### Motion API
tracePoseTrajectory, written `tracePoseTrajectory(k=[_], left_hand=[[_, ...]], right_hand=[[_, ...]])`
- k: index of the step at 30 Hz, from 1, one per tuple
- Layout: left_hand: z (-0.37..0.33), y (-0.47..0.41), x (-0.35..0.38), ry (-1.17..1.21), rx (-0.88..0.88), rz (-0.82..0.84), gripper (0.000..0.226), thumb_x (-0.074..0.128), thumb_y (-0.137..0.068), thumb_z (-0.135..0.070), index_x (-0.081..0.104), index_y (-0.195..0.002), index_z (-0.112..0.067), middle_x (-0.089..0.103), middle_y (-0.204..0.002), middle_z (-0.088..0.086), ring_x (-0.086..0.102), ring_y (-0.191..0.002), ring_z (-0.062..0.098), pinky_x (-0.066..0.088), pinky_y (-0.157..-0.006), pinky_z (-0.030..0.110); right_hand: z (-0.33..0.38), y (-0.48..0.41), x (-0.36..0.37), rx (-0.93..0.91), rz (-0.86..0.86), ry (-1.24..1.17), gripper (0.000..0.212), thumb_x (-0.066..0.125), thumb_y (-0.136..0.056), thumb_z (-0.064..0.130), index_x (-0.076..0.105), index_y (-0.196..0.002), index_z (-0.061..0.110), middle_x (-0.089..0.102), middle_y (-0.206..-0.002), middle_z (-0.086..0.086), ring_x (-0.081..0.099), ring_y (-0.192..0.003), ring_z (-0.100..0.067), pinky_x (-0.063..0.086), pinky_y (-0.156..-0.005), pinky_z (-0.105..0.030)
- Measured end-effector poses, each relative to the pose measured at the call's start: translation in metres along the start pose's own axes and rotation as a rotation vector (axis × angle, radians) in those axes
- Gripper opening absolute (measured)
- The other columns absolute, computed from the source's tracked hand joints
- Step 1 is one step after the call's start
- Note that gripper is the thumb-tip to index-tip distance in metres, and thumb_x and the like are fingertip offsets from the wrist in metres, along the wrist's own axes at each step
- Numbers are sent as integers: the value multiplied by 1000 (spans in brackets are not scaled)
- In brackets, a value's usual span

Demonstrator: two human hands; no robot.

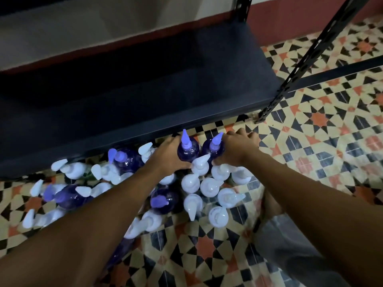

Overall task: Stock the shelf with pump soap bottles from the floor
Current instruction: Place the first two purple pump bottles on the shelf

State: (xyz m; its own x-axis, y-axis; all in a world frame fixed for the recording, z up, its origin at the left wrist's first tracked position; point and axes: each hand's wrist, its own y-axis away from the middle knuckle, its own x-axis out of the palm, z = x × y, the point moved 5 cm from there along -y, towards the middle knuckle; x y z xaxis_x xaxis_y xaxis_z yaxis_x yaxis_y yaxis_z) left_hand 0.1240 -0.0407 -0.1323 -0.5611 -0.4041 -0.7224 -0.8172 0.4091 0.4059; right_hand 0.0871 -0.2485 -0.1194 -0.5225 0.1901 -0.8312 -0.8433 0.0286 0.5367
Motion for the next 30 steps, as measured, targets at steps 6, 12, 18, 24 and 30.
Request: tracePoseTrajectory(k=[6,12,18,24,30], left_hand=[[2,-13,5,-19,55,-20,70,91,-66,-35,58,-126,-19,65,-123,0,59,-113,21,50,-95,42],[-3,-9,-2,-32,57,-70,56,84,-67,-33,58,-115,-25,61,-104,-4,60,-95,20,48,-77,34],[-20,20,-35,42,99,-142,64,87,-66,-29,59,-123,-25,54,-108,-11,57,-100,14,41,-81,27],[-68,80,-106,165,198,-257,56,88,-60,-29,51,-97,-49,53,-104,-23,56,-94,-6,40,-74,12],[-105,163,-190,341,279,-444,62,93,-61,-23,56,-107,-44,61,-117,-6,64,-101,4,50,-87,21]], right_hand=[[-2,-18,15,-26,20,15,57,73,-67,68,62,-107,29,55,-98,9,36,-115,-27,33,-102,-53],[1,-13,7,-42,-6,23,37,74,-71,58,59,-90,29,57,-88,11,37,-112,-24,30,-107,-55],[-2,17,-32,-77,-170,-124,35,76,-69,50,52,-68,25,49,-70,10,52,-93,-23,34,-77,-32],[3,81,-113,-92,-305,-303,48,71,-47,59,54,-77,26,60,-78,11,60,-78,-19,47,-74,-38],[30,164,-188,-225,-439,-564,61,84,-56,35,58,-109,20,67,-104,-1,66,-95,-19,55,-81,-37]])
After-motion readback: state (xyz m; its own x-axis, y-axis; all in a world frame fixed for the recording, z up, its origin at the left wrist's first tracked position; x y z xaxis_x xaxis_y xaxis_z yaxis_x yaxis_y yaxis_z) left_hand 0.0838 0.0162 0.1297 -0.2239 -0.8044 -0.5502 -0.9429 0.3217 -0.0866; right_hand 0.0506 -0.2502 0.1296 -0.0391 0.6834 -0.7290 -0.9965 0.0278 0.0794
